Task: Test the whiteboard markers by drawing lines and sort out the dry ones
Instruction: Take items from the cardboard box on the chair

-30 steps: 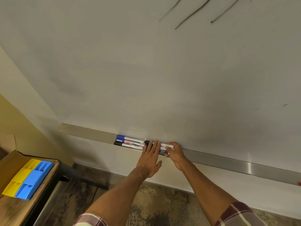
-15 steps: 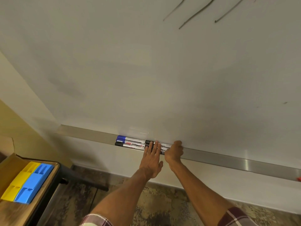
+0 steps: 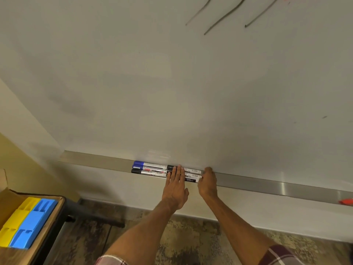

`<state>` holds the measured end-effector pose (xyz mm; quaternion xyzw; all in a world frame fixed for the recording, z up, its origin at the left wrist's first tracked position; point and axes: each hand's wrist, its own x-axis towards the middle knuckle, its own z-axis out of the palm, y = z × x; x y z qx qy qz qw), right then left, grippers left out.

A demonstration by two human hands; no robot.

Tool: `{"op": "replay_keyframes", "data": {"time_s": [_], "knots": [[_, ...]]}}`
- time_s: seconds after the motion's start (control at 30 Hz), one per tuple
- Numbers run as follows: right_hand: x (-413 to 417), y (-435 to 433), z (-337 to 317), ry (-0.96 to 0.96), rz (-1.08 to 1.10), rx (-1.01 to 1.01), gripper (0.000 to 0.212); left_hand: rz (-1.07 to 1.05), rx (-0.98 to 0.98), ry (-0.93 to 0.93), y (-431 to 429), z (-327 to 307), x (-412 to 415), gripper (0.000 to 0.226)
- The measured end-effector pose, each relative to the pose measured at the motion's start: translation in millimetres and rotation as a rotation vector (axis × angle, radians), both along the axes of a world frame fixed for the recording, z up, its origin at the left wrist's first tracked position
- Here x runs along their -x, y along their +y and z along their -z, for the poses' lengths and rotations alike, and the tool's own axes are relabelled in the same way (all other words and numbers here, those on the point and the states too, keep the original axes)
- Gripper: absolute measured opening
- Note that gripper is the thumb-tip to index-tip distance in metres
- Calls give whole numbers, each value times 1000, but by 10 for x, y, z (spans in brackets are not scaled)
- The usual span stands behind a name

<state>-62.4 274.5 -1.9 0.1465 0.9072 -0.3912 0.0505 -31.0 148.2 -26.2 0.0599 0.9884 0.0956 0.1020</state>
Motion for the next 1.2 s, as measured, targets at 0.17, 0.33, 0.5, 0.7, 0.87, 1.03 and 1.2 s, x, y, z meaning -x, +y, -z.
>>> {"op": "replay_keyframes", "data": {"time_s": [0.17,0.33,0.5,0.7,0.87,1.03,1.2], "knots": [[-49,31,-82,28,-37,-146,38,21,56,5,-8,-92,44,68],[-205,224,-203,114,-154,-498,37,88,83,12,17,-274,44,61],[-398,534,-277,135,-186,-604,58,126,64,5,277,-471,17,62],[-734,1021,-368,136,-102,-589,67,250,90,17,786,-634,-77,66],[-1018,1618,-476,119,16,-579,67,314,81,39,1462,-779,-190,67],[-1339,2368,-578,104,77,-608,68,405,96,77,2265,-910,-384,69],[-1666,3185,-673,89,115,-652,68,480,95,140,3087,-983,-592,68]]}}
